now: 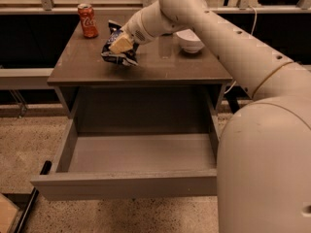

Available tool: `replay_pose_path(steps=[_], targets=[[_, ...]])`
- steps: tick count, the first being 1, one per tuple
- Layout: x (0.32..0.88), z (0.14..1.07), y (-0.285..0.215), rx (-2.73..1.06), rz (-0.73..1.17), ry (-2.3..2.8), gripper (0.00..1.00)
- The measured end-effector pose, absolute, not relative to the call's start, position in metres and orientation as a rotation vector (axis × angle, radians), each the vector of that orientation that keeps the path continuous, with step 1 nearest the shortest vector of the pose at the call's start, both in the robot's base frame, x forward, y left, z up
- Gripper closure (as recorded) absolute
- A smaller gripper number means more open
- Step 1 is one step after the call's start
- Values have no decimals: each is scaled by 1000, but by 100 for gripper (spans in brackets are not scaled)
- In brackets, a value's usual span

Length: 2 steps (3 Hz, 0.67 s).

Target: Pick blue chip bag from top drawer and place on counter

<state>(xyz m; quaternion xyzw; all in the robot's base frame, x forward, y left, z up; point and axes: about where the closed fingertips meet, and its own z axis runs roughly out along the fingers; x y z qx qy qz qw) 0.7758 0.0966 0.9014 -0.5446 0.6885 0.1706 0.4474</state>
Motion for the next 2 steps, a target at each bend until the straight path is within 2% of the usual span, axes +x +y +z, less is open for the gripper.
replay_pose_path(steps=[2], targets=[[775, 897, 102, -1355, 431, 1706, 13]])
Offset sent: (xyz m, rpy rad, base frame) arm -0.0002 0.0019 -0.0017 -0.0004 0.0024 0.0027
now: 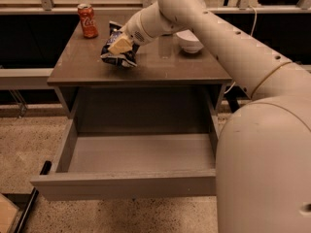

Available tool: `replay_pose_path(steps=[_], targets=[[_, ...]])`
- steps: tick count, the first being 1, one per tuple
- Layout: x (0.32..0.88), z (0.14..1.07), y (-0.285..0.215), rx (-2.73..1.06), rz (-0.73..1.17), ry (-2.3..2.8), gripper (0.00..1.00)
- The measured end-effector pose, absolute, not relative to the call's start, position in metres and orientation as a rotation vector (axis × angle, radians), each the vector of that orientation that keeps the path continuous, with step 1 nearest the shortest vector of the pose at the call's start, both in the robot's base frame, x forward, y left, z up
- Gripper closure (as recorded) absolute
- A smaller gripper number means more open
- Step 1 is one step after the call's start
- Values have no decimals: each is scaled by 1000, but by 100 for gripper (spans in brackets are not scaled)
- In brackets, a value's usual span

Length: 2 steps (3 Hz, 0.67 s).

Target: Pick blue chip bag from top drawer and place on counter

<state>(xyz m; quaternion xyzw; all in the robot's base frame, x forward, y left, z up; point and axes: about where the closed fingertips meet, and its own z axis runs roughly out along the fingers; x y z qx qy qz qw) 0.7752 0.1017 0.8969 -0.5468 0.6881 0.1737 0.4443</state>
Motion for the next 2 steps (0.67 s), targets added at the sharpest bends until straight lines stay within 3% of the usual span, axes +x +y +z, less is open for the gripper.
replay_pose_path(steps=[1, 2], targets=[[775, 895, 104, -1358, 434, 1706, 0], [775, 895, 104, -1358, 434, 1706, 0]])
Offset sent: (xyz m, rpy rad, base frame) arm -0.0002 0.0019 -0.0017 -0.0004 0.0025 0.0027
